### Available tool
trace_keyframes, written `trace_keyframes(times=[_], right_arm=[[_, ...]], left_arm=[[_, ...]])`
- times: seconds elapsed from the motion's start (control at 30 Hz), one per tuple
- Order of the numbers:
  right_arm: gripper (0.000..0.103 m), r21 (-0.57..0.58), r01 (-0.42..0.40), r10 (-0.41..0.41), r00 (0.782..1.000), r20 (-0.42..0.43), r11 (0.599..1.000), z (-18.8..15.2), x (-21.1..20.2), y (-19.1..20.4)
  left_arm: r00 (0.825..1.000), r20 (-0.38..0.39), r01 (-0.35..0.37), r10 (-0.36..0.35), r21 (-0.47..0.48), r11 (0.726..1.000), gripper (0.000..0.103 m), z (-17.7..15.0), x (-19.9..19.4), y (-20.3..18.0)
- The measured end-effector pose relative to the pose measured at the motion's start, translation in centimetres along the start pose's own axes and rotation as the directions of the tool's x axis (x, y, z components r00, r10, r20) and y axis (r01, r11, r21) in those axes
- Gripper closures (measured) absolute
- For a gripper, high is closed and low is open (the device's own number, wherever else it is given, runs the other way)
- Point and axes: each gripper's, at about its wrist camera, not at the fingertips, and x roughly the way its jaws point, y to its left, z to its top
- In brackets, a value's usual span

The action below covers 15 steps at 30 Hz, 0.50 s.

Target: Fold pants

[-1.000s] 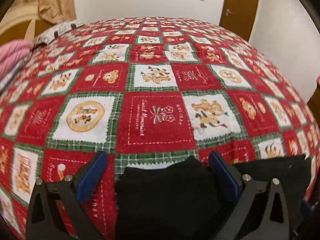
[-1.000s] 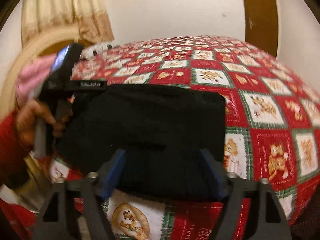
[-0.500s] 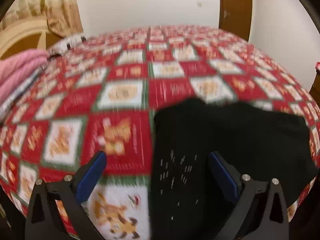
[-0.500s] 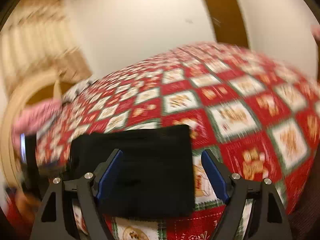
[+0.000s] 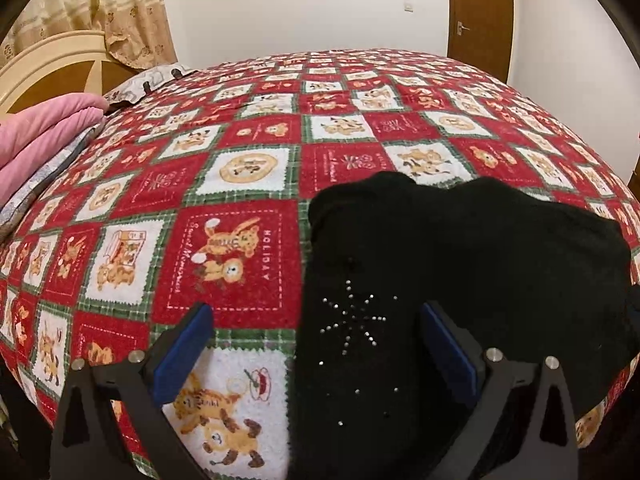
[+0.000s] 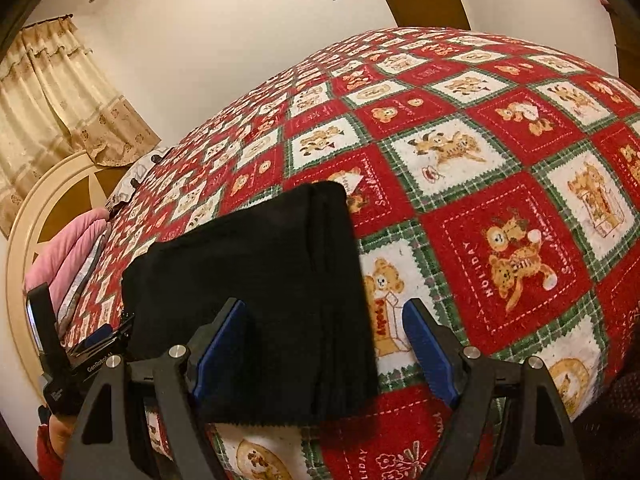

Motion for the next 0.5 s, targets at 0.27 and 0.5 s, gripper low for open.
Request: trace_keyframes(times=[0.27, 0.5], right_arm=[[0.021, 0.019, 0.011, -0.011, 1.000, -0.009, 1.000, -0.2, 1.2, -0.1], [0.020, 0.003, 0.005, -0.005, 1.000, 0.028, 1.000, -0.8, 1.3, 0.1]], left_arm=[[1.000, 0.011, 0.010, -0.010, -0.007, 1.000, 0.000, -0.1, 0.0, 0.1], [0.999, -0.009, 0.049, -0.049, -0.047, 0.998, 0.000, 0.0, 0.1, 0.7]])
